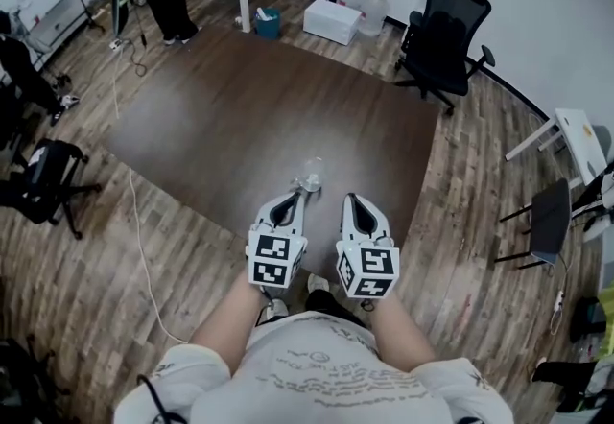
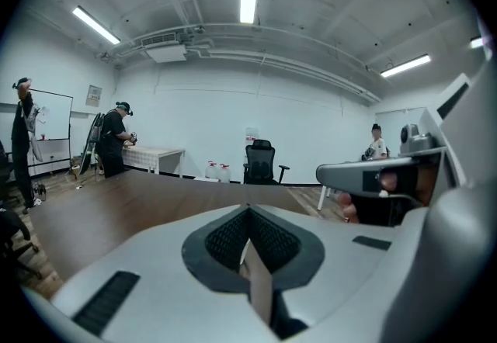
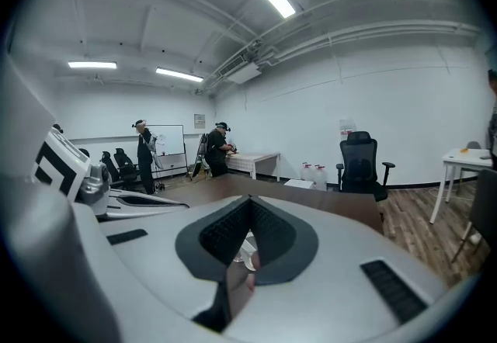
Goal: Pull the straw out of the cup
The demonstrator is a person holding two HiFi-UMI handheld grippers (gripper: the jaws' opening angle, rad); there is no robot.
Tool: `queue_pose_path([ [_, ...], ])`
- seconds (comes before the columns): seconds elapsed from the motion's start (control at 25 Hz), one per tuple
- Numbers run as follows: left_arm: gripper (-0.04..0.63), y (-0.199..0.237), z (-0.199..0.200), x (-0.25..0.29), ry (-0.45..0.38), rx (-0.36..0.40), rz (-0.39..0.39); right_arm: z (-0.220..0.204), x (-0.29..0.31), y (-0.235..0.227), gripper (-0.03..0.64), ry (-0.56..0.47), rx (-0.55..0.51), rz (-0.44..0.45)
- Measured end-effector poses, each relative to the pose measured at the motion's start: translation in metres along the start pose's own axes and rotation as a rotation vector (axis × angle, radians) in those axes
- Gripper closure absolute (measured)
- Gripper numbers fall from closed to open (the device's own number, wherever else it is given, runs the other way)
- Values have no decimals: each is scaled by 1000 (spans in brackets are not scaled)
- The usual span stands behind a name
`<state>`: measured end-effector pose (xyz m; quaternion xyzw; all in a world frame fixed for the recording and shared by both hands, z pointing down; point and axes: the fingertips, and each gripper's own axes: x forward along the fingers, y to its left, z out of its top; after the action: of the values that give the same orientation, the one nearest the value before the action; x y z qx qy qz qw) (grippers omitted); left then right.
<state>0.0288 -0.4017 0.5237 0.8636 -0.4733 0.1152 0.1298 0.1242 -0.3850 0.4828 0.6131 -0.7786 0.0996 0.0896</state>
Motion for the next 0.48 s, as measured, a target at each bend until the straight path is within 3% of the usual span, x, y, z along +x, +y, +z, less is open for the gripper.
queue_pose_path([
  [0.32,592,-7,-23,40,36,76,-19,-24,22,-30,601,60,11,34],
  [0.48,586,-8,-31,52,31,75,-26,-34,30,-41,601,88,22,26],
])
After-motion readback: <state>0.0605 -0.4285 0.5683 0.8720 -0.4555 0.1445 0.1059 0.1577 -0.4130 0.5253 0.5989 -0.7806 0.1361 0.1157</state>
